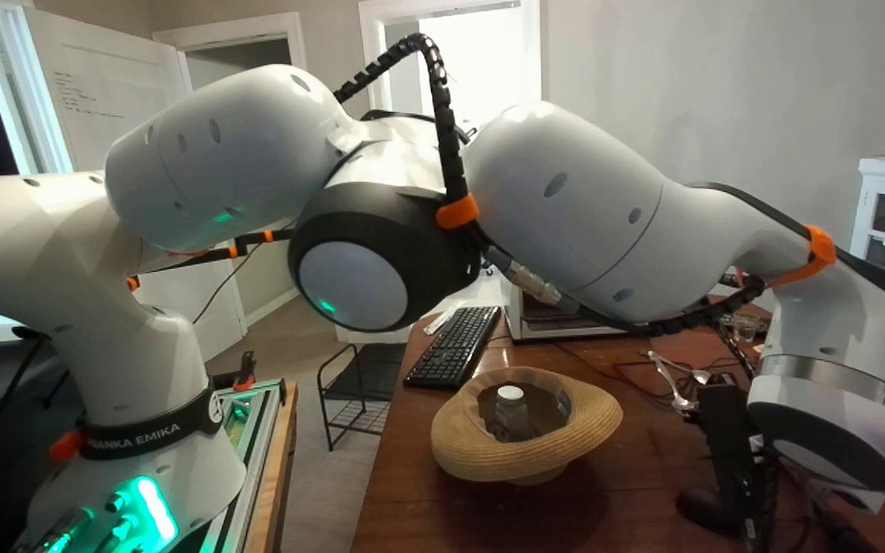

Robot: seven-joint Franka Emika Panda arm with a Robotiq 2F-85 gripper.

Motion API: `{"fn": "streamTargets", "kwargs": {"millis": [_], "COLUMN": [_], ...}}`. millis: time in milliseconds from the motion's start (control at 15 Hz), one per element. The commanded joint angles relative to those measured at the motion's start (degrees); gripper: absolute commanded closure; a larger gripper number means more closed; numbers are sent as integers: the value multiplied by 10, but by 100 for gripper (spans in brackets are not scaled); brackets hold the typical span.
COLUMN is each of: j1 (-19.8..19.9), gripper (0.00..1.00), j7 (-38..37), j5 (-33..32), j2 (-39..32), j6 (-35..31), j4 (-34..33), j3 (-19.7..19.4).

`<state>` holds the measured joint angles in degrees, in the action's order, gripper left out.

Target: Put the spoon into the microwave

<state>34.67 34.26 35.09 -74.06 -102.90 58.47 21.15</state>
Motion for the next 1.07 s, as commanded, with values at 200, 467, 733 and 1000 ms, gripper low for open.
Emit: {"fn": "streamTargets", "kwargs": {"millis": [200, 467, 733, 1000], "j1": [-1, -25, -63, -148], "gripper": [98, 98, 98, 98], "j7": [17, 6, -31, -94], "j5": [-21, -51, -97, -119], "j2": [71, 149, 220, 294], "j6": [20, 10, 21, 19], "j4": [36, 63, 67, 73], "j3": [10, 4, 2, -51]}}
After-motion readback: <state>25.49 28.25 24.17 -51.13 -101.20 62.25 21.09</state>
